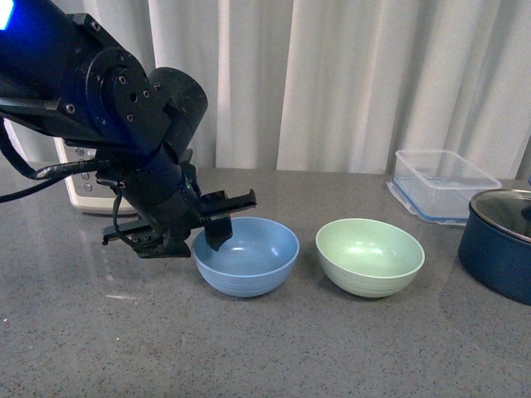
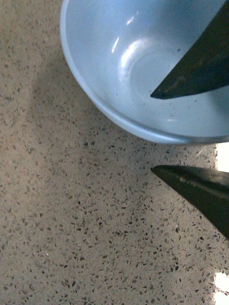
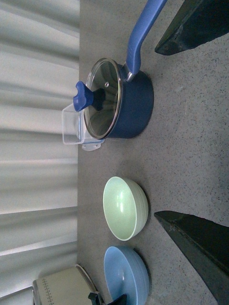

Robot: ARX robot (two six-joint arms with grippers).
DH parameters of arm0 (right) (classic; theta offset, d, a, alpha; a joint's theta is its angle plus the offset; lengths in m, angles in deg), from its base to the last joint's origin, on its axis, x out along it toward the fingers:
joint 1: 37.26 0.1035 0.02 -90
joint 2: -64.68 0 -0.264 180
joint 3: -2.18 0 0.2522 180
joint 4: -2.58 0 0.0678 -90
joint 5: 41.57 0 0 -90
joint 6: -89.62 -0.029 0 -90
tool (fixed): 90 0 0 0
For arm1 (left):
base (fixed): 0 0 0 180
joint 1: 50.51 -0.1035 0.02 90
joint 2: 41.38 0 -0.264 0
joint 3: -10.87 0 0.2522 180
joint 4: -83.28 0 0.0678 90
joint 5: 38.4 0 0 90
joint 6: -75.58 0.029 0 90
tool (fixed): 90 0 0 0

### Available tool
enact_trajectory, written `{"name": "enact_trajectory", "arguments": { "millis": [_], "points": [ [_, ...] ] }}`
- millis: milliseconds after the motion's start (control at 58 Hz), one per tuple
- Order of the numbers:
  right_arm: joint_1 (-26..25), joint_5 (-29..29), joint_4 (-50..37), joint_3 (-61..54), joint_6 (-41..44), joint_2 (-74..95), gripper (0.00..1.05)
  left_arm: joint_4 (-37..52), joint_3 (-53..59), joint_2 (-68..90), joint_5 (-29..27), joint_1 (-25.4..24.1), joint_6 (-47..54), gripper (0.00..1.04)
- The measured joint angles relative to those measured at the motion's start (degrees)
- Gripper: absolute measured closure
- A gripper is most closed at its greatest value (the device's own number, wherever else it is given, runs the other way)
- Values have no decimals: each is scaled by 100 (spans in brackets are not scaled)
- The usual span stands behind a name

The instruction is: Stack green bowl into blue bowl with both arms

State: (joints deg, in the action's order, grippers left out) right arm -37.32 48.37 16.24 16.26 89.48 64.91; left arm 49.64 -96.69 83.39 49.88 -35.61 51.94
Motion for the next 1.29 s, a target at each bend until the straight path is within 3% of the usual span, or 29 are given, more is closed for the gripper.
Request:
{"name": "enact_trajectory", "arguments": {
  "millis": [172, 310, 414, 534, 828, 1172, 1293],
  "points": [
    [0, 0, 0, 0, 0, 0, 10, 417, 448, -673, 201, -55, 146, 35],
    [0, 0, 0, 0, 0, 0, 10, 1786, 1495, -1987, 20, -190, 376, 13],
    [0, 0, 0, 0, 2, 0, 10, 4273, 2747, -2916, -868, -304, 1338, 29],
    [0, 0, 0, 0, 0, 0, 10, 6052, 4251, -3595, -813, -496, 1996, 50],
    [0, 0, 0, 0, 2, 0, 10, 6944, 6522, -4656, -439, -822, 2271, 102],
    [0, 0, 0, 0, 0, 0, 10, 7090, 7954, -5899, -188, -1110, 2317, 101],
    [0, 0, 0, 0, 0, 0, 10, 6970, 8301, -6373, 142, -1432, 2319, 101]
  ]
}}
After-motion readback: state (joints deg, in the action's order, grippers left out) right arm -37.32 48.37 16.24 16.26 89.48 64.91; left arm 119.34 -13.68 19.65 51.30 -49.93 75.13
